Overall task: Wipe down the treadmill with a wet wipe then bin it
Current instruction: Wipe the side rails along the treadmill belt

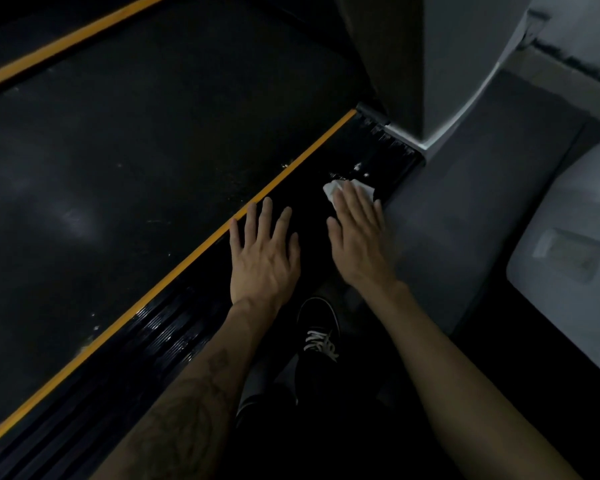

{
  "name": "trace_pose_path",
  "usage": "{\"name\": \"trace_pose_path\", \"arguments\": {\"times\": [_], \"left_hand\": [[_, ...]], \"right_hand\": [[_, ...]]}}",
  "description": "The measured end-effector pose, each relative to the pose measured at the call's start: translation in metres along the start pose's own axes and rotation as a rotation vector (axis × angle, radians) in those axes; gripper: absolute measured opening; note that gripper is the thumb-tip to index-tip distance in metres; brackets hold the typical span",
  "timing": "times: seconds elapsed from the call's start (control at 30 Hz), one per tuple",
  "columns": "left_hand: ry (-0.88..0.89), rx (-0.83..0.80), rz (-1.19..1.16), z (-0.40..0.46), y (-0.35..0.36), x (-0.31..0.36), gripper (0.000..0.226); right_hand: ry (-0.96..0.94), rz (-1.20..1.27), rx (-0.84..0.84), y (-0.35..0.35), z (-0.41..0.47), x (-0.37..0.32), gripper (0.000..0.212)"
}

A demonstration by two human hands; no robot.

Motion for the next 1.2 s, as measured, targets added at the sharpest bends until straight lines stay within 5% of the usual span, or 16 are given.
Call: {"name": "trace_pose_path", "arguments": {"times": [0.1, 0.27, 0.43, 0.6, 0.8, 0.97, 1.2], "left_hand": [[-0.005, -0.013, -0.003, 0.000, -0.001, 0.000, 0.063], [-0.004, -0.010, -0.015, 0.002, -0.001, 0.001, 0.065], [-0.013, 0.000, -0.011, 0.000, 0.000, 0.002, 0.064], [0.000, 0.001, -0.014, 0.002, 0.000, 0.002, 0.063], [-0.008, 0.000, -0.018, 0.001, 0.000, 0.001, 0.062], [-0.001, 0.005, -0.009, 0.003, 0.000, 0.001, 0.061], [-0.002, 0.002, 0.003, 0.001, 0.001, 0.001, 0.061]], "right_hand": [[0.068, 0.037, 0.029, 0.000, -0.020, -0.022, 0.063], [-0.083, -0.021, 0.029, 0.000, -0.008, -0.011, 0.060], [0.054, -0.022, 0.035, -0.002, -0.013, -0.004, 0.062], [-0.061, -0.025, 0.030, 0.001, -0.012, -0.011, 0.060], [0.080, -0.039, 0.036, -0.001, -0.016, -0.010, 0.062], [-0.077, -0.041, 0.002, -0.001, -0.003, -0.006, 0.062], [0.044, -0.026, -0.032, -0.006, -0.003, -0.010, 0.068]]}}
Point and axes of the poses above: each hand's wrist, its own z-axis towards the middle knuckle, its own y-axis out of the palm, x = y × z, the point moved 1 cm from there along z, towards the middle knuckle, and after that the axes turned 14 degrees about -z, right-handed, at the moved point
